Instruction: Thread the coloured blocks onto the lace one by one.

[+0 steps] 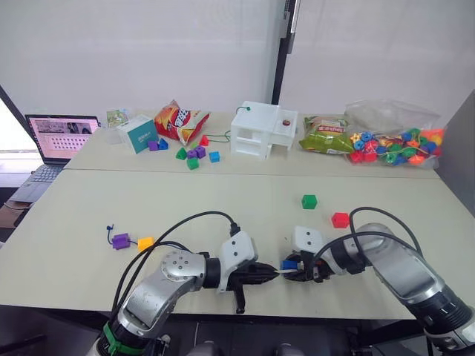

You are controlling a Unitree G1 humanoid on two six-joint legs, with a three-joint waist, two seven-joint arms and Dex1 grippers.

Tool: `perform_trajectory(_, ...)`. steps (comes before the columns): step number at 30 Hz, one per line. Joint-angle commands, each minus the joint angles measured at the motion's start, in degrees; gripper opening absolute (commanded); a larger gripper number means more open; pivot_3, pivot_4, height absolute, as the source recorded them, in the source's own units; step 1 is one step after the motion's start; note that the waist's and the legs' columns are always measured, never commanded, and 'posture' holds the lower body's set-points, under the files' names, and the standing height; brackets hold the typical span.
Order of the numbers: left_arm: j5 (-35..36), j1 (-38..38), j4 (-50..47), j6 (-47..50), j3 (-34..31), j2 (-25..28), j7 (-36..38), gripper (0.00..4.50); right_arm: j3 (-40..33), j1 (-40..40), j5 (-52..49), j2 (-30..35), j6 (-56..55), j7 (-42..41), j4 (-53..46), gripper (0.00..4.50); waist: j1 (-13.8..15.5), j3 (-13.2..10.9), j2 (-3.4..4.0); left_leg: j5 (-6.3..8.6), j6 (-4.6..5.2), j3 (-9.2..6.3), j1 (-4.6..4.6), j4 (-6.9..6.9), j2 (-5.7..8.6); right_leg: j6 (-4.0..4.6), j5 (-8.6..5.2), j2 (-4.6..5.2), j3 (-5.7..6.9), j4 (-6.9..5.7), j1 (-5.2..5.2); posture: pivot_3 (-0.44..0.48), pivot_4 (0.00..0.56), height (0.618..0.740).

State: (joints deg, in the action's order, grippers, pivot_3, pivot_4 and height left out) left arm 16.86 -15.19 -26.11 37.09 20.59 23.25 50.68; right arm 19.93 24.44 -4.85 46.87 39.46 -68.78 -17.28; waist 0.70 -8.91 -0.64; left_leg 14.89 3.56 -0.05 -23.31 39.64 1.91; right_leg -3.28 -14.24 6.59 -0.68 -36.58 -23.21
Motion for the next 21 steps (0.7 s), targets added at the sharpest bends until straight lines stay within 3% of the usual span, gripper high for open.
perform_trajectory(1,0.22,-0.25,-1.5,0.52,0.19,0.99,-0.99,0.0,0.68,0.16,0.19,0.28,0.94,0.96,0.51,1.3,-0.01,0.0,0.0,0.0,0.0,0.0,0.0,0.0,0.01,0.0,0.0,0.0,0.0,0.0,0.0,0.0,0.15,0.74)
perform_trajectory(9,1.13,-1.33,-2.89,6.45,-0.85,4.62,-3.13,0.0,0.4,-0.14,0.04,1.88,0.55,0.67,0.54,1.3,0.11,0.0,0.0,0.0,0.0,0.0,0.0,0.01,0.03,0.0,0.0,-0.01,0.02,0.0,0.01,0.0,0.15,0.74)
perform_trajectory(21,0.83,-3.01,-1.65,6.8,1.66,2.78,-6.18,0.0,0.47,-0.8,-0.92,2.04,0.86,0.67,-0.8,1.3,0.14,0.0,0.0,0.0,0.0,0.0,-0.03,0.0,0.04,-0.01,0.0,-0.02,0.02,0.01,-0.01,0.0,0.15,0.74)
